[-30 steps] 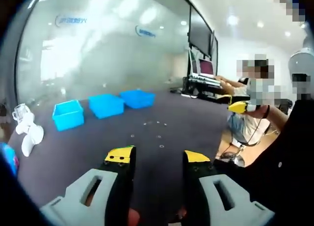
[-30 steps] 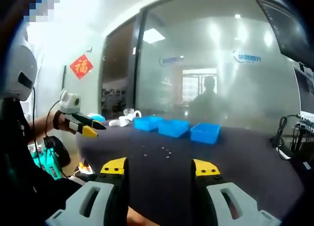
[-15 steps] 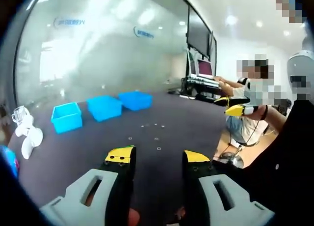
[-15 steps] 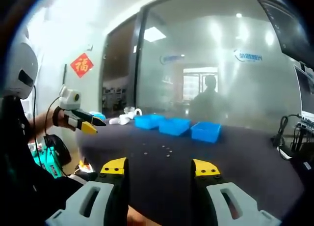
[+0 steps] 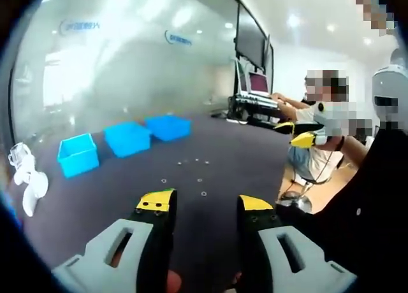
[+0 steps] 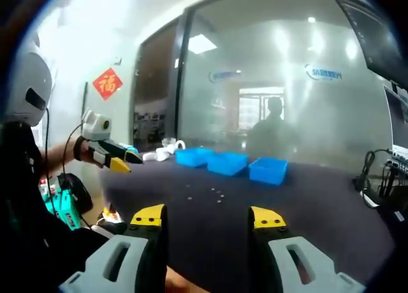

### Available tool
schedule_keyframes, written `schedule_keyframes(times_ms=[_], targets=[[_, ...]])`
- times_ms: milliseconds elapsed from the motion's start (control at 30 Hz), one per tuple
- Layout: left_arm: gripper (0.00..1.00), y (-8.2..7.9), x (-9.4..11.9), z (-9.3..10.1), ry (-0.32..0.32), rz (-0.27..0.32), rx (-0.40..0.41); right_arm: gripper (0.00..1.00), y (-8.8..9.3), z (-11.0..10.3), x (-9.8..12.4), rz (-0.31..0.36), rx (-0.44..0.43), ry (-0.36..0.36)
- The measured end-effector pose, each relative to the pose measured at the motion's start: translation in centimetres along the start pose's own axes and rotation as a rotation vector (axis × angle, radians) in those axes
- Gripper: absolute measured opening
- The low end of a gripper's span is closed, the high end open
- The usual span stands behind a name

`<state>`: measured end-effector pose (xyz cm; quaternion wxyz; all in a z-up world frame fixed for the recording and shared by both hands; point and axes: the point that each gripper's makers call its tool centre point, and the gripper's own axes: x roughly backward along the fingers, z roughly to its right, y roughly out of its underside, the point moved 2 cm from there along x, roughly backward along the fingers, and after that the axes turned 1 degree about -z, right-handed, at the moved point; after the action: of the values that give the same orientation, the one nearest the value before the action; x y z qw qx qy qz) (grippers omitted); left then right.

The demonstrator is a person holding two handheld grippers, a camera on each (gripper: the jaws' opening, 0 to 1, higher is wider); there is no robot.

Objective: Sort the screws, nuts, and washers into the corresponding bins

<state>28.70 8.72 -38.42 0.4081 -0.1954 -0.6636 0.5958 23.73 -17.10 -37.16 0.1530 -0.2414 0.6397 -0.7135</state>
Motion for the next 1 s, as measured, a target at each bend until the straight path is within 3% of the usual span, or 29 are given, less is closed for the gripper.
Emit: schedule_keyframes(times_ms=[433,733,1000], targets=[[0.36,0.0,-2.4,-0.9,0.078,-0.015,0.024,0.46,0.5,0.4,0.3,-0.008,-0.006,0.011],[0.36,-2.5,-4.9,-0.3,0.112,-0.017,-0.023,0.46,0.9,0.4,0.4,-0.016,-0.004,0.012],[0.37,-3.8,-7.3,0.2,0.154,-0.085,-0.057,0.46,1.2,0.3,0.4,-0.036,0.013,0.006]])
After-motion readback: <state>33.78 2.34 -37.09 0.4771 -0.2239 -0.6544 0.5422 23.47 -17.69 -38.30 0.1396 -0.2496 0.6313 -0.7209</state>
